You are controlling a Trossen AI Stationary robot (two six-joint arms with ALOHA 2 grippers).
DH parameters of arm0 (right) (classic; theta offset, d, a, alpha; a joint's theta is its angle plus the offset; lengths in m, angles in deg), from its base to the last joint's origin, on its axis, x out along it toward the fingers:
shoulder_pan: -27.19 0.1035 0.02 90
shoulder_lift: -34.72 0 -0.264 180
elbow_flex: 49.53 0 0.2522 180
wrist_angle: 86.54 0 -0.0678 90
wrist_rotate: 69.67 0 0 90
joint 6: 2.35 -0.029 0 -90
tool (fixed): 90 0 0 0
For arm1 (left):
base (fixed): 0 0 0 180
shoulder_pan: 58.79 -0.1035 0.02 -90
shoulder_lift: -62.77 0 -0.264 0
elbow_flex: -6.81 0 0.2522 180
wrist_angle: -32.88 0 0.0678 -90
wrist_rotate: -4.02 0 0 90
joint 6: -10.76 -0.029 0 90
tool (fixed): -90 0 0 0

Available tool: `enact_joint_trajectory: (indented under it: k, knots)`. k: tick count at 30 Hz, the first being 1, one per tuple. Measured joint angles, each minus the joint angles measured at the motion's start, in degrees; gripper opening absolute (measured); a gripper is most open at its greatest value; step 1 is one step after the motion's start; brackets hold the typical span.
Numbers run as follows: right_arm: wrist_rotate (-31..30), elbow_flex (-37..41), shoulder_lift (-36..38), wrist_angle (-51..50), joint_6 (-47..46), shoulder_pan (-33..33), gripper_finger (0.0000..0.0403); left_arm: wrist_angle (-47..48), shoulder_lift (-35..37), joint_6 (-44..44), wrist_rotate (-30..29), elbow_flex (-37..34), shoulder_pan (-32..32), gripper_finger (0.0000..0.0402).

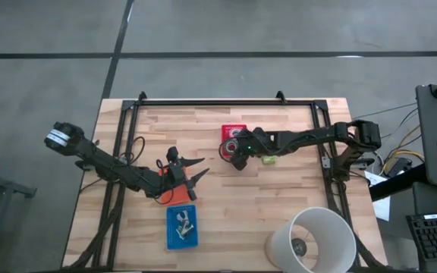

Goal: Pick and place Stapler, Stapler remover, tape
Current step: Put the green tape into the red bin, then put the bottom green staple box into the orange bin

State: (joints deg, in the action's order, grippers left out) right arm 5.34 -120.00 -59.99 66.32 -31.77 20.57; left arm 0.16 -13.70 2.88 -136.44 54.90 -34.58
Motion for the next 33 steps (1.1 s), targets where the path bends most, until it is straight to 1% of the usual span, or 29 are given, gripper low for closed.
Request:
enact_joint_trajectory:
  k: [5,8,11,13,18,24,28,33]
  knots:
    - [5.21,0.00,2.90,-2.58,4.63,1.60,0.0158,0.04,0.00,0.06,0.00,0.00,0.00,0.0175]
    - [6.08,0.02,3.93,-6.63,7.30,3.23,0.0164,0.04,0.00,0.17,0.00,0.00,0.00,0.0175]
    - [5.96,0.23,4.25,-12.27,7.63,4.37,0.0174,0.03,0.00,1.06,0.00,0.00,0.00,0.0175]
    - [4.78,0.82,4.26,-14.96,8.38,5.26,0.0183,0.07,0.00,2.22,0.00,0.00,0.00,0.0175]
    - [3.34,3.58,4.26,-16.86,10.91,7.84,0.0206,0.50,0.00,3.19,0.33,0.00,0.02,0.0175]
    - [2.56,6.01,4.46,-23.81,11.91,9.12,0.0224,0.81,0.00,3.21,0.44,0.00,0.04,0.0175]
    - [2.78,9.13,6.28,-24.16,14.87,9.12,0.0232,0.83,0.00,3.34,0.44,0.00,0.04,0.0175]
    - [2.40,13.69,10.60,-23.93,17.92,9.03,0.0229,1.09,0.00,3.58,0.44,0.00,0.04,0.0175]
